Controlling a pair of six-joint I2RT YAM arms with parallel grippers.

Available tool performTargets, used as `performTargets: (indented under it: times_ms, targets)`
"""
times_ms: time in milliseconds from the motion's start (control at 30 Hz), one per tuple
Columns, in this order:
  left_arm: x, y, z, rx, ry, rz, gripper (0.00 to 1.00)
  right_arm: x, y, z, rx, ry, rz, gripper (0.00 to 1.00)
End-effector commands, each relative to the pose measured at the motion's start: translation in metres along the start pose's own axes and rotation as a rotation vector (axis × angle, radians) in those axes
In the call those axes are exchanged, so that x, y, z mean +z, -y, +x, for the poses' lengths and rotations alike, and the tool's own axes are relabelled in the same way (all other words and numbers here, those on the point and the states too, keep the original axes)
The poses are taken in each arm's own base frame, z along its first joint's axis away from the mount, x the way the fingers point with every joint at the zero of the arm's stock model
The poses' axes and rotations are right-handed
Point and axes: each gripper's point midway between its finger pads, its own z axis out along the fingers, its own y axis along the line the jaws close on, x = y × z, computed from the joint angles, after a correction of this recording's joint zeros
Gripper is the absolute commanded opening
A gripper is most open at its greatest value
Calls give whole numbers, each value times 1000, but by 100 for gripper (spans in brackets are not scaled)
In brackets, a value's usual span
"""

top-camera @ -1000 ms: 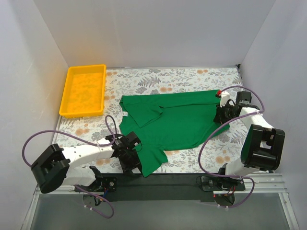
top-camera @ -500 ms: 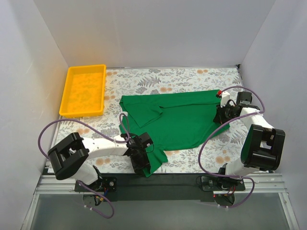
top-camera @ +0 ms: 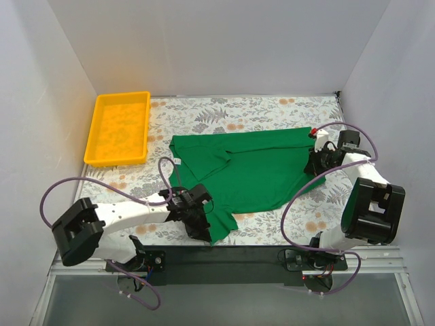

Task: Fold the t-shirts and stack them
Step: Fold the tshirt

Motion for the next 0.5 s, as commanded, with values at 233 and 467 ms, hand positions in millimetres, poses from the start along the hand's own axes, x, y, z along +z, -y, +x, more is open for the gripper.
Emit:
performTargets:
  times_ms: [233, 467]
  targets:
    - [-85, 45, -93, 41, 271, 372, 0, -69, 13, -34, -48, 196, 86, 1]
    - [-110, 65, -135, 35, 337, 461, 0, -72, 9, -38, -33, 213, 62, 1]
